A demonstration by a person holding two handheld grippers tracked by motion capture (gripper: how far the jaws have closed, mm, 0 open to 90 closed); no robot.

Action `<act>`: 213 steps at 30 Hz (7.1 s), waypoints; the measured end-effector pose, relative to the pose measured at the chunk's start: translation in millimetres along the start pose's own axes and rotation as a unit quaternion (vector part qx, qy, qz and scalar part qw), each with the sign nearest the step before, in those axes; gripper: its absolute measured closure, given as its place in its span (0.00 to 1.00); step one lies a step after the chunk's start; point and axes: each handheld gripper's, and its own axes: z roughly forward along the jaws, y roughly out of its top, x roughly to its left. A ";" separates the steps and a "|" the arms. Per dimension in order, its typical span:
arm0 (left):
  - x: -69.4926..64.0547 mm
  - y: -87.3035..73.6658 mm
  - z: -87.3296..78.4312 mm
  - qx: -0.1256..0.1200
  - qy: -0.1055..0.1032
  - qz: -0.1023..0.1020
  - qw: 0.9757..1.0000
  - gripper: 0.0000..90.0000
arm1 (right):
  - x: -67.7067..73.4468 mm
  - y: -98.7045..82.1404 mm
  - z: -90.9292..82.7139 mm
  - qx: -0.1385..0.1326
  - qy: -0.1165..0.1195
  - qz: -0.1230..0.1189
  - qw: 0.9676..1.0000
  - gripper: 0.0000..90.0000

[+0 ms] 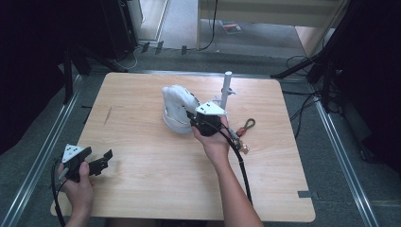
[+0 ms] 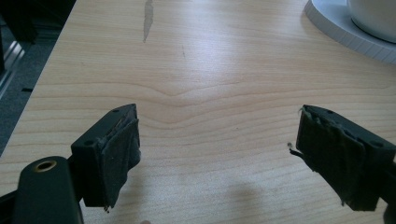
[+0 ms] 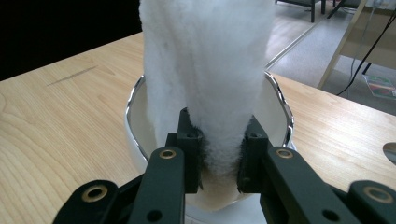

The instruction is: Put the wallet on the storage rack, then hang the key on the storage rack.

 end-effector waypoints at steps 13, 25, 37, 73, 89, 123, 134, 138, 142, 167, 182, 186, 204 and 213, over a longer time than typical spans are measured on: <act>-0.2 0.1 0.5 0.001 0.000 0.001 1.000 0.16 | 13.1 -6.9 9.9 0.036 -0.018 -0.041 0.998 0.85; -0.6 0.2 0.8 0.003 0.002 0.002 1.000 0.16 | 9.4 -11.0 17.1 0.053 -0.013 -0.011 0.998 0.87; -1.2 0.4 1.0 0.006 0.001 0.005 1.000 0.16 | 8.3 -3.3 7.0 0.058 -0.001 0.029 0.998 0.49; -1.6 0.5 1.4 0.007 0.002 0.005 1.000 0.16 | 12.2 4.7 -12.3 0.025 -0.015 0.029 0.999 0.42; -1.5 0.5 1.5 0.007 0.002 0.004 1.000 0.16 | -3.7 -1.5 -54.3 0.060 -0.038 0.028 0.997 0.44; -0.5 0.8 2.1 0.013 -0.004 0.002 1.000 0.16 | -58.7 -28.7 -90.9 0.231 -0.117 0.094 0.961 0.30; 0.3 1.1 2.7 0.016 -0.005 0.000 1.000 0.16 | -72.5 -36.4 -88.6 0.264 -0.136 0.106 0.949 0.32; 0.5 1.1 2.7 0.016 -0.007 -0.001 1.000 0.16 | -79.0 -40.1 -86.1 0.272 -0.142 0.112 0.945 0.36; -0.1 1.2 3.1 0.017 -0.007 -0.002 1.000 0.16 | -86.0 -44.4 -83.7 0.290 -0.151 0.123 0.937 0.41; 0.2 1.4 3.5 0.020 -0.009 -0.001 1.000 0.16 | -115.6 -46.6 -46.8 0.313 -0.195 0.209 0.906 0.52; 0.3 1.6 3.8 0.022 -0.009 -0.001 1.000 0.16 | -133.2 -49.6 -28.2 0.324 -0.217 0.275 0.879 0.54; 0.2 1.7 3.9 0.023 -0.009 0.001 1.000 0.16 | -134.1 -51.0 -24.2 0.326 -0.217 0.282 0.876 0.54; 0.2 1.7 4.1 0.023 -0.009 0.000 1.000 0.16 | -124.9 -52.1 -26.3 0.319 -0.237 0.240 0.886 0.87; 0.0 1.8 4.4 0.025 -0.008 0.001 1.000 0.16 | -119.0 -50.8 -37.5 0.284 -0.239 0.211 0.904 0.91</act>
